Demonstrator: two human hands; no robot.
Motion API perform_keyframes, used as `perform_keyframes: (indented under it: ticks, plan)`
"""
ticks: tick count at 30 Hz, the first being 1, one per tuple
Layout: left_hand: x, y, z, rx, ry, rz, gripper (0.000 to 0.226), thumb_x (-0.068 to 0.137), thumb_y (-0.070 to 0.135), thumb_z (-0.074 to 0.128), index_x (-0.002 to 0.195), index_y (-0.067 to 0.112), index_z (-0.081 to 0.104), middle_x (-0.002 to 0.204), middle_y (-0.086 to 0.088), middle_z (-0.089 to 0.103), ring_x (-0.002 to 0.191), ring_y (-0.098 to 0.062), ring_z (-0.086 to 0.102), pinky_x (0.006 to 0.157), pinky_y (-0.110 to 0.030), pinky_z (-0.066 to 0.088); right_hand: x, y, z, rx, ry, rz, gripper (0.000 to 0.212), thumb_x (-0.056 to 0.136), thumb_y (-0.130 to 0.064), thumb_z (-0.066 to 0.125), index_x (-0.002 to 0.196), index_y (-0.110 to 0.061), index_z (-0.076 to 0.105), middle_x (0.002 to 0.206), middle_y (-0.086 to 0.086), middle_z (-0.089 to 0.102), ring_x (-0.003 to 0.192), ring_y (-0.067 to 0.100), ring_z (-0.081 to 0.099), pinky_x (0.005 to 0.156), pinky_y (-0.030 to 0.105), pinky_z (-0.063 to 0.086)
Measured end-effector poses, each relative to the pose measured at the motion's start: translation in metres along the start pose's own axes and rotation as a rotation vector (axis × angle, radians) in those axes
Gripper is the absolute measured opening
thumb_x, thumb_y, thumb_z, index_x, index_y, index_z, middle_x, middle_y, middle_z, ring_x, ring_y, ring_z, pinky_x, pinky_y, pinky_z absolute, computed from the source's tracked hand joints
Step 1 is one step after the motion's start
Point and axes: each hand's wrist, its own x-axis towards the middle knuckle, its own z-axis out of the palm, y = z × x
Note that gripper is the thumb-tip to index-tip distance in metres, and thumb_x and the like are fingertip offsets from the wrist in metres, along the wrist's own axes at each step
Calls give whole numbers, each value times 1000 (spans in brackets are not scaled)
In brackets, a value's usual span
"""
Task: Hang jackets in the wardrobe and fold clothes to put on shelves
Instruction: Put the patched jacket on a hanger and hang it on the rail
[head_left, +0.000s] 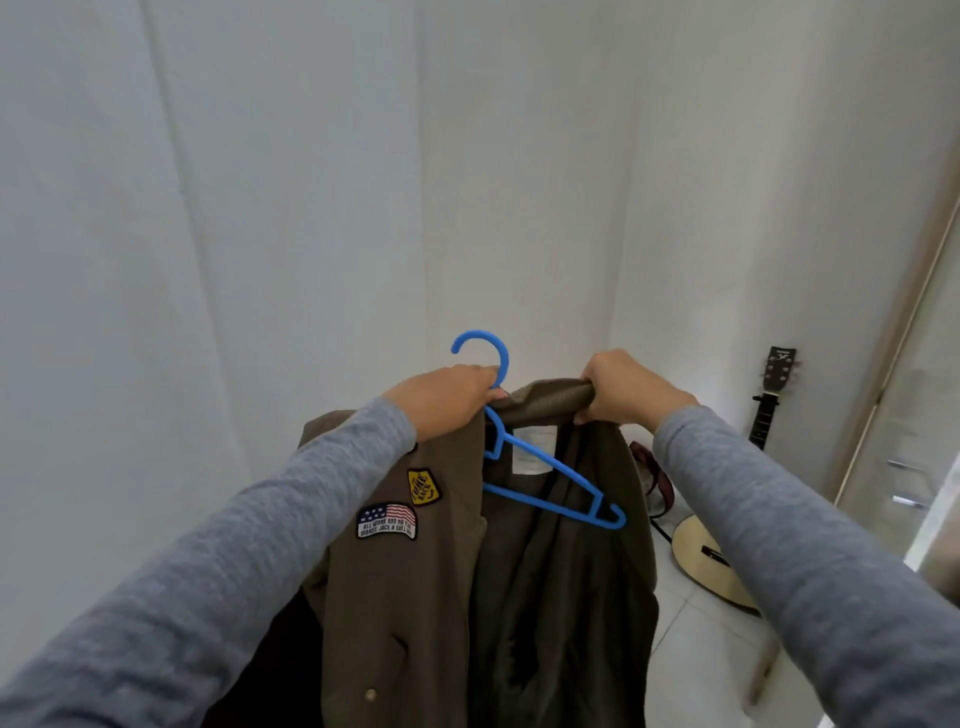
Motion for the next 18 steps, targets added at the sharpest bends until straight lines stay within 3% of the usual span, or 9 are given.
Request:
perform_keyframes:
  ticks: [2, 6, 8, 11, 13, 15, 18]
  plan:
    - [3, 6, 4, 15, 25, -1, 19, 102, 29, 33, 90, 15, 39, 81, 1, 50, 59, -5, 44, 65, -26, 38, 0, 3, 3, 19, 86, 54, 5, 81, -6, 62, 81, -6, 66, 76, 5, 56, 79, 25, 61, 65, 30, 46]
    - [7, 9, 3, 55, 120, 4, 20, 102, 26, 33, 102, 11, 46, 86, 0, 52, 67, -11, 52, 66, -27, 40, -6, 14, 22, 302, 189, 156, 22, 84, 6, 40, 85, -7, 57, 100, 20, 57, 98, 32, 54, 73, 26, 35]
    - [12, 12, 4, 97, 153, 27, 26, 102, 25, 33, 115, 8, 48, 101, -5, 57, 81, -18, 59, 70, -28, 45, -9, 17, 35, 420, 221, 201, 17, 87, 5, 36, 85, -7, 48, 97, 21, 55, 92, 30, 52, 71, 25, 32]
    - [14, 13, 2, 61, 177, 17, 26, 101, 24, 35, 116, 8, 48, 106, -8, 58, 86, -21, 61, 73, -30, 49, -15, 26, 41, 515, 193, 159, 22, 88, 4, 36, 73, -12, 39, 82, 11, 49, 81, 23, 45, 61, 30, 31]
    - [13, 8, 0, 20, 189, -9, 24, 101, 24, 35, 112, 7, 49, 104, -8, 59, 85, -22, 61, 74, -32, 49, -21, 34, 36, 486, 139, 36, 24, 92, -4, 44, 71, -15, 41, 75, 5, 50, 78, 22, 47, 60, 30, 35]
    - [12, 3, -2, -20, 192, -35, 20, 102, 24, 35, 104, 9, 48, 101, -8, 60, 84, -22, 61, 77, -34, 50, -30, 41, 33, 458, 62, -94, 16, 96, -20, 49, 82, -14, 55, 82, 3, 60, 80, 21, 56, 70, 29, 43]
    - [15, 2, -4, -37, 185, -30, 16, 102, 25, 34, 94, 14, 43, 99, -9, 60, 83, -22, 60, 78, -34, 50, -41, 43, 32, 481, -28, -144, 26, 90, -43, 56, 91, -19, 64, 86, -2, 67, 79, 11, 63, 72, 23, 49]
